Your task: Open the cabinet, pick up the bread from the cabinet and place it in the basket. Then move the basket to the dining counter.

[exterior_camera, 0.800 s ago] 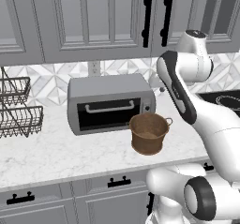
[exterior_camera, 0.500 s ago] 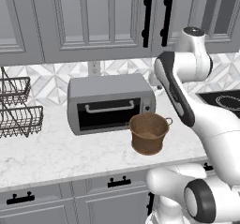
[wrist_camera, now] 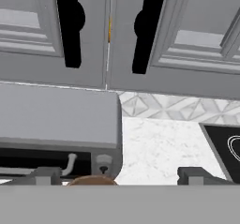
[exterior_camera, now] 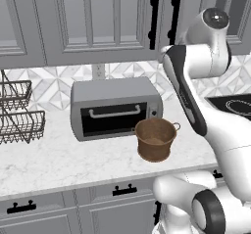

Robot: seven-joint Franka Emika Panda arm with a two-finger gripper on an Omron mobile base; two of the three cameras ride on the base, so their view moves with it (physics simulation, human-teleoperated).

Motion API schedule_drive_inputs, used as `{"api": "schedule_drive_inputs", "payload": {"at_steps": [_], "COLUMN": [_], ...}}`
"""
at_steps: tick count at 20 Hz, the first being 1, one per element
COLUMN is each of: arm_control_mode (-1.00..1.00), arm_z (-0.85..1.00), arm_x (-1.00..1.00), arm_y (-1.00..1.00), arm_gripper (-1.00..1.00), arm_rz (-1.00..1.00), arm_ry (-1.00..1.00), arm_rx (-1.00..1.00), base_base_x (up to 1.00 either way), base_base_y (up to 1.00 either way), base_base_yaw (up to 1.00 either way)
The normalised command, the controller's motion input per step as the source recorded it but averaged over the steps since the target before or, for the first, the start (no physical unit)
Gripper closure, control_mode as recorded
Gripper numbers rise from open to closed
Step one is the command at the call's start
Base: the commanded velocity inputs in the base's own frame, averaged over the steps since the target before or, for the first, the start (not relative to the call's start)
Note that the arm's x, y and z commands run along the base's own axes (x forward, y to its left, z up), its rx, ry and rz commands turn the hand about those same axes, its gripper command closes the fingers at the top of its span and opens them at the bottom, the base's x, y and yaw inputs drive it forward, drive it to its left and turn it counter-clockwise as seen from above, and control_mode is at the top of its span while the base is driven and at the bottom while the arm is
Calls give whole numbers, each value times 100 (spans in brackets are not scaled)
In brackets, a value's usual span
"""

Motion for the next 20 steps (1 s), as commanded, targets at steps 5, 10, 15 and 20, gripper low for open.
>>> {"api": "schedule_drive_inputs", "payload": {"at_steps": [5, 10, 15, 20], "arm_control_mode": [-100, -100, -100, -100], "arm_z": [89, 40, 2, 0], "arm_x": [6, 33, 35, 49], "arm_y": [-2, -38, -22, 0], "arm_gripper": [-100, -100, -100, -100], "arm_rz": [1, 0, 0, 0], "arm_ry": [-4, 0, -1, -3], "arm_rx": [8, 25, 5, -2], "base_base_x": [0, 0, 0, 0], "base_base_y": [0, 0, 0, 0], "base_base_yaw": [0, 0, 0, 0]}}
